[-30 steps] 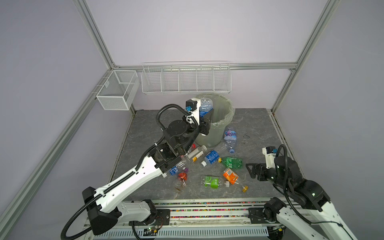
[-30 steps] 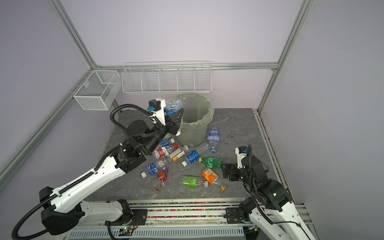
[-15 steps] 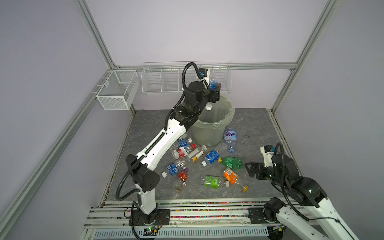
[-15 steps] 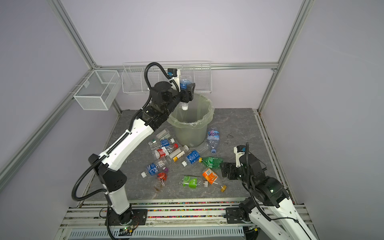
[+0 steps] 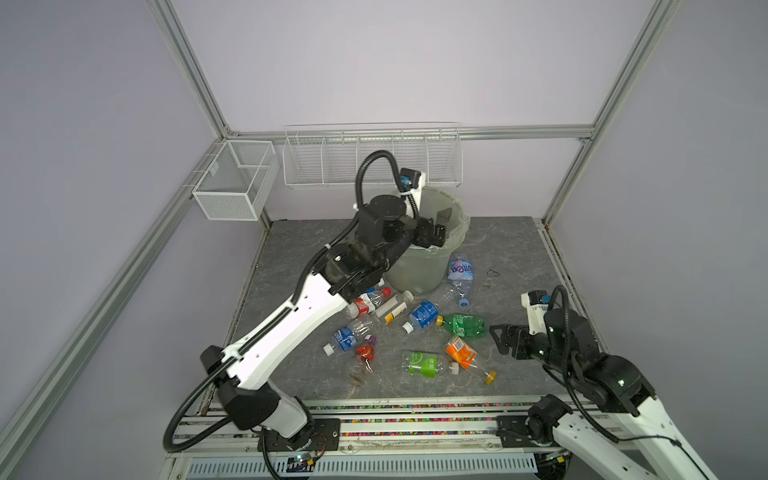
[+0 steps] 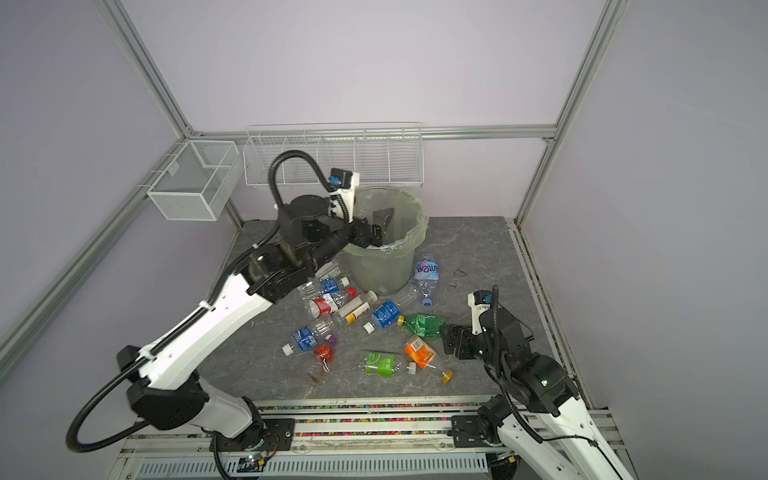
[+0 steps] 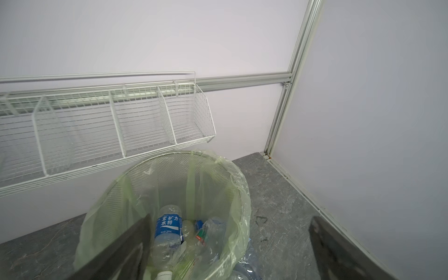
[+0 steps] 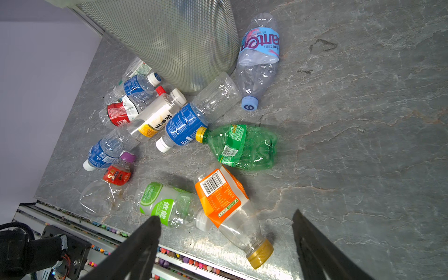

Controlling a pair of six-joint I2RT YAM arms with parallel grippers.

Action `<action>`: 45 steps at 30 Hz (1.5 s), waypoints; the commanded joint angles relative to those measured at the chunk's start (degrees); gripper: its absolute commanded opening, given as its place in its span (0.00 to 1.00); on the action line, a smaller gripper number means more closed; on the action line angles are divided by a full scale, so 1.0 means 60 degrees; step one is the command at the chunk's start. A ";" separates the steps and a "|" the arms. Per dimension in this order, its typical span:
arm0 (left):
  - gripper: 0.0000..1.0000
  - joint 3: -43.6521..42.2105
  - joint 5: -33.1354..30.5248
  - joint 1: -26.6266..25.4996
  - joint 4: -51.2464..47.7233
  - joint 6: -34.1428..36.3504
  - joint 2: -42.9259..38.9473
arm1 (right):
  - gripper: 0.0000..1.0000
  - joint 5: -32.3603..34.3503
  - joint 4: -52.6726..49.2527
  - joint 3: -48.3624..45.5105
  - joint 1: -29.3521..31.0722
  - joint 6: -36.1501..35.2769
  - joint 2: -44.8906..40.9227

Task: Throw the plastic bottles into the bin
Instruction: 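Open the left gripper to drop the bottle into the bin, then withdraw the left gripper while the right gripper reaches toward the green-labelled bottle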

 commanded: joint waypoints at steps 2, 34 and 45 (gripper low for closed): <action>1.00 -0.2462 0.0059 -0.0063 0.1212 -0.0565 -0.1955 | 0.88 -0.0114 -0.0163 -0.0056 0.0053 0.0003 0.0071; 0.90 -0.9928 0.0111 -0.0104 -0.1217 -0.3796 -0.9611 | 0.88 -0.1636 0.0705 0.2031 0.3842 -0.4300 0.6455; 0.89 -1.0272 0.0123 -0.0101 -0.1859 -0.4107 -1.0466 | 0.88 -0.1290 0.0683 0.2983 0.4715 -0.4921 0.9226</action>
